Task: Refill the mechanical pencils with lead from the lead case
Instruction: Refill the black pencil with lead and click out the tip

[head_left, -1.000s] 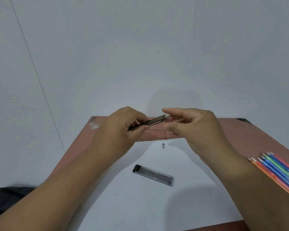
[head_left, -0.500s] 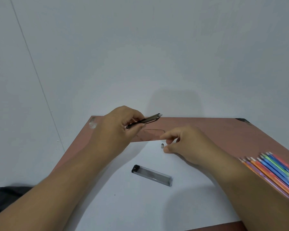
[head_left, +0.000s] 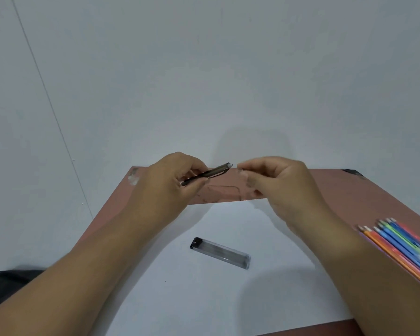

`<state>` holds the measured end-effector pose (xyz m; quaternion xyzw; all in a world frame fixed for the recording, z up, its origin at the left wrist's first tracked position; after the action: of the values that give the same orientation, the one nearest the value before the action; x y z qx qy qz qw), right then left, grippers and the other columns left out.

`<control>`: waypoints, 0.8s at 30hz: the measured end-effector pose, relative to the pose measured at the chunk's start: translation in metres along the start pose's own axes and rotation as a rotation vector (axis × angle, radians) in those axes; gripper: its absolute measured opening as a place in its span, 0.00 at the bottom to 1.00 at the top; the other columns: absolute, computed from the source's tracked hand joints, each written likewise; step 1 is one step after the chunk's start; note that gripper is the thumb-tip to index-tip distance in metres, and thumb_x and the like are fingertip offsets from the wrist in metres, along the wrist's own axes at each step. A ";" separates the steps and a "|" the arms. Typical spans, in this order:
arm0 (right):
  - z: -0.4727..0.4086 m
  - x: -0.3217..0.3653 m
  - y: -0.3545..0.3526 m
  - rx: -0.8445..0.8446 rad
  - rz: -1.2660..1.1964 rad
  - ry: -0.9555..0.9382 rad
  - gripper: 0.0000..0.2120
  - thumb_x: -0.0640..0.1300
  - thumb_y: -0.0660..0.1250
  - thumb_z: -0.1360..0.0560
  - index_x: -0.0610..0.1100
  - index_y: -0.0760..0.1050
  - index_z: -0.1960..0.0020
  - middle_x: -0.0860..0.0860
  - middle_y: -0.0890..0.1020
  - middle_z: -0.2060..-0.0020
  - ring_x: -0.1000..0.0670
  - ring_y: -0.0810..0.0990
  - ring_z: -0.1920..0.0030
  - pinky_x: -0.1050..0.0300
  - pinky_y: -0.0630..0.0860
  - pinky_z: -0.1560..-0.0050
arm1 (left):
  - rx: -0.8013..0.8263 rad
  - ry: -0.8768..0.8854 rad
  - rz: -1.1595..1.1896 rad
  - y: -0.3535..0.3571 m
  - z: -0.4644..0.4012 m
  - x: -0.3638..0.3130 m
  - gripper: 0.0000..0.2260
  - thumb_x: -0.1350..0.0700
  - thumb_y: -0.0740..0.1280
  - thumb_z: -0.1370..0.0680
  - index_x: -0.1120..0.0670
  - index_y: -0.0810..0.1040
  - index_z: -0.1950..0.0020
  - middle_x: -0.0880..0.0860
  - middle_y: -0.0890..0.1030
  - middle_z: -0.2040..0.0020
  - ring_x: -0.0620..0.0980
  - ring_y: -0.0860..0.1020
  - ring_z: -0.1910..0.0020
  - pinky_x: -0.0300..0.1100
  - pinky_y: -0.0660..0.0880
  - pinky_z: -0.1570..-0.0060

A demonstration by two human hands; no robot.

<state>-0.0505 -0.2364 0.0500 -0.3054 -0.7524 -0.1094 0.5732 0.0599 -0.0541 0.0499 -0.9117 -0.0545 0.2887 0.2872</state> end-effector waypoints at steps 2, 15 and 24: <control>0.004 0.009 -0.001 -0.010 -0.156 -0.018 0.08 0.37 0.75 0.26 0.50 0.87 0.55 0.49 0.88 0.59 0.54 0.83 0.61 0.61 0.81 0.60 | -0.007 0.008 -0.004 0.000 0.000 0.000 0.09 0.54 0.73 0.25 0.39 0.80 0.52 0.38 0.80 0.55 0.41 0.79 0.51 0.49 0.79 0.52; 0.010 0.017 0.004 -0.006 -0.200 -0.057 0.09 0.34 0.75 0.26 0.48 0.86 0.54 0.50 0.88 0.59 0.51 0.86 0.57 0.59 0.82 0.52 | -0.016 0.037 -0.019 0.001 0.000 -0.003 0.09 0.54 0.73 0.25 0.39 0.81 0.52 0.39 0.80 0.56 0.41 0.79 0.52 0.44 0.77 0.53; 0.011 0.019 0.005 -0.010 -0.182 -0.074 0.11 0.34 0.75 0.27 0.51 0.87 0.57 0.51 0.88 0.61 0.53 0.85 0.60 0.61 0.81 0.53 | -0.019 0.047 -0.056 -0.001 0.001 -0.007 0.08 0.55 0.74 0.25 0.42 0.82 0.51 0.40 0.80 0.57 0.40 0.78 0.53 0.40 0.75 0.55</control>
<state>-0.0595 -0.2207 0.0635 -0.2426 -0.7973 -0.1534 0.5310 0.0532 -0.0549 0.0533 -0.9190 -0.0758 0.2586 0.2877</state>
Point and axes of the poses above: each hand's wrist, its own z-axis away from the middle knuckle, its own y-axis out of the palm, x = y × z, the point moved 6 cm from there along -z, towards the middle knuckle
